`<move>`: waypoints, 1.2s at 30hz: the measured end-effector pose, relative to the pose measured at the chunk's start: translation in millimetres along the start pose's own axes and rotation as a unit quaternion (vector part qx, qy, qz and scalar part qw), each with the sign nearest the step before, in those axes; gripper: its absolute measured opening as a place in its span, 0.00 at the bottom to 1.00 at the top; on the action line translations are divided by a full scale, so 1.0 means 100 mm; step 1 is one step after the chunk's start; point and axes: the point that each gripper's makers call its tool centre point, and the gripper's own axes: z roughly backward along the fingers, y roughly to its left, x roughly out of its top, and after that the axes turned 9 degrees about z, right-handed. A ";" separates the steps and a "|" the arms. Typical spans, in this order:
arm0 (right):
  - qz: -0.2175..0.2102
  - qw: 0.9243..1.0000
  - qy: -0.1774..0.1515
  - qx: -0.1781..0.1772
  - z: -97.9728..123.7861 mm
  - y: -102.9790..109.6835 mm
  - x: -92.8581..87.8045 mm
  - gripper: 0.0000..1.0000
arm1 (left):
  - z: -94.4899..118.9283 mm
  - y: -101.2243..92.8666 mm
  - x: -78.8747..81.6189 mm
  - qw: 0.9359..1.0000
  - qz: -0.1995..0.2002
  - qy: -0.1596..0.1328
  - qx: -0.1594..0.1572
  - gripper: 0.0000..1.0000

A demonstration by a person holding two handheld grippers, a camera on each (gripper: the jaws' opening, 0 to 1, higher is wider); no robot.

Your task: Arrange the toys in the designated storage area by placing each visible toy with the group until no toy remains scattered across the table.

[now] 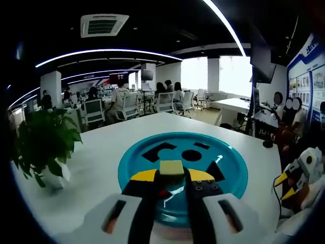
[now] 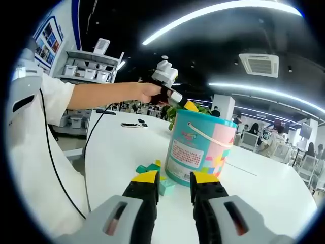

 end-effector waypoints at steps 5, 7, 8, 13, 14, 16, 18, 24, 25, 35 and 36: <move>-0.001 1.000 0.001 -0.001 0.00 -0.01 -0.02 0.24 | 0.01 0.00 0.04 1.000 -0.001 -0.007 -0.004 0.25; -0.001 1.000 0.002 0.000 0.00 -0.01 -0.02 0.24 | 0.01 0.04 0.05 1.000 -0.005 -0.009 0.004 0.22; -0.001 1.000 0.002 -0.001 0.00 -0.01 -0.02 0.24 | 0.02 0.06 0.07 1.000 -0.005 -0.014 0.009 0.20; -0.002 1.000 0.003 -0.002 0.01 -0.01 -0.04 0.23 | 0.06 0.12 0.08 1.000 0.003 -0.014 0.016 0.12; -0.003 1.000 0.003 -0.002 0.01 -0.01 -0.04 0.23 | 0.06 0.12 0.05 1.000 -0.003 -0.010 0.016 0.12; -0.003 1.000 0.003 -0.001 0.00 -0.01 -0.04 0.23 | 0.05 0.09 0.02 1.000 -0.018 -0.008 0.018 0.12; -0.003 1.000 0.003 0.001 -0.01 0.00 -0.04 0.23 | 0.04 0.06 0.01 1.000 -0.019 -0.003 0.017 0.13; -0.002 1.000 0.004 0.002 -0.02 0.01 -0.05 0.23 | -0.03 -0.06 -0.08 0.999 -0.033 0.012 0.006 0.13; -0.001 1.000 0.006 0.002 -0.02 0.02 -0.05 0.23 | -0.04 -0.07 -0.08 0.999 -0.033 0.013 0.003 0.13; -0.001 1.000 0.005 0.001 0.00 0.01 -0.06 0.23 | 0.07 -0.06 0.01 0.999 -0.040 -0.007 0.006 0.20; -0.001 1.000 0.005 0.000 0.00 0.00 -0.06 0.23 | 0.10 -0.06 0.01 0.999 -0.036 -0.010 0.005 0.22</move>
